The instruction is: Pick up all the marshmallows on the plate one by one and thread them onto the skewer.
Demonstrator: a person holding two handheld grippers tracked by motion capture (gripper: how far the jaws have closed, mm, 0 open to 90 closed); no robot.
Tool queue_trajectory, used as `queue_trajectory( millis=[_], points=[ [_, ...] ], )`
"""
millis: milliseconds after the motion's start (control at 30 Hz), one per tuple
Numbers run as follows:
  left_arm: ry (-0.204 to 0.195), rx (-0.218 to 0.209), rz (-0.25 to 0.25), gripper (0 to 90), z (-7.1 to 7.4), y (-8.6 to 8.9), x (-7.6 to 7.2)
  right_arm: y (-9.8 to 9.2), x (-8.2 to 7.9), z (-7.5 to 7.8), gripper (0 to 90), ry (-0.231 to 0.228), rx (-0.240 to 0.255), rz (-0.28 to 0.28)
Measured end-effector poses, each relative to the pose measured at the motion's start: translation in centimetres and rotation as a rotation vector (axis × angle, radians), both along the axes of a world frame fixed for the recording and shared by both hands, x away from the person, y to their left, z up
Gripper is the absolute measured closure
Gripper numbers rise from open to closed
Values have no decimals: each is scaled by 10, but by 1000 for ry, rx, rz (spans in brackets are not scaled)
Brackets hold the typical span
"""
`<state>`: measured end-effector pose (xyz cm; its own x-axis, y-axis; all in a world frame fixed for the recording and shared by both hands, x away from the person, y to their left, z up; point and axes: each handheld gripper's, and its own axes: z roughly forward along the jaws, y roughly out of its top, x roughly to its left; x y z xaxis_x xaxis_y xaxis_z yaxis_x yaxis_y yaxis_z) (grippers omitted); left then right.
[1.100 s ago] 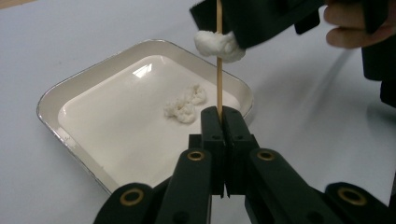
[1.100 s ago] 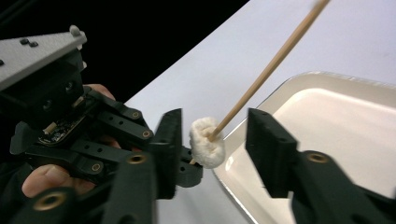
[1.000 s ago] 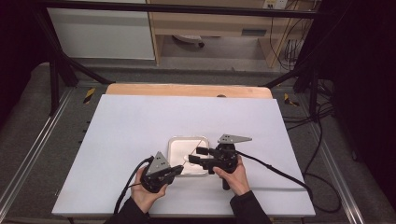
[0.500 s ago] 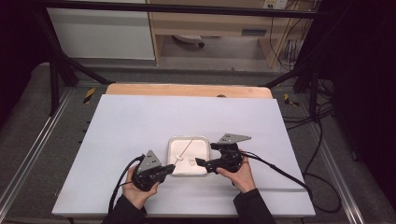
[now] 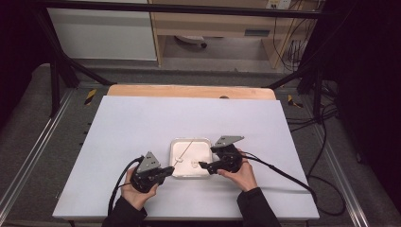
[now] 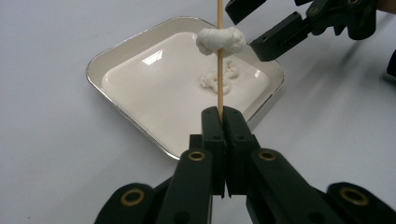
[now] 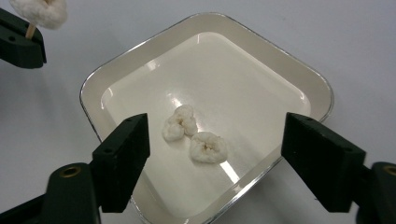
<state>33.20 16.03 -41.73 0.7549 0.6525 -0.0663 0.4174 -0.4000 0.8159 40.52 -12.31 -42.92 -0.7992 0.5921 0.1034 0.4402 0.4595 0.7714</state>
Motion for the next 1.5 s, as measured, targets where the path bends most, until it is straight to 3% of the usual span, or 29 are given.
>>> queue_trajectory(
  millis=[500, 867, 1500],
  points=[
    [6, -8, -9, 885, 0, -1, 1, 14, 4, -17, 523, -42, -37, 52],
    [6, -5, -11, 884, -1, -2, 0, 15, 3, -24, 635, -40, -84, 61],
    [3, -3, -12, 885, -1, -2, 0, 14, 3, -24, 734, -43, -75, 39]
  ],
)
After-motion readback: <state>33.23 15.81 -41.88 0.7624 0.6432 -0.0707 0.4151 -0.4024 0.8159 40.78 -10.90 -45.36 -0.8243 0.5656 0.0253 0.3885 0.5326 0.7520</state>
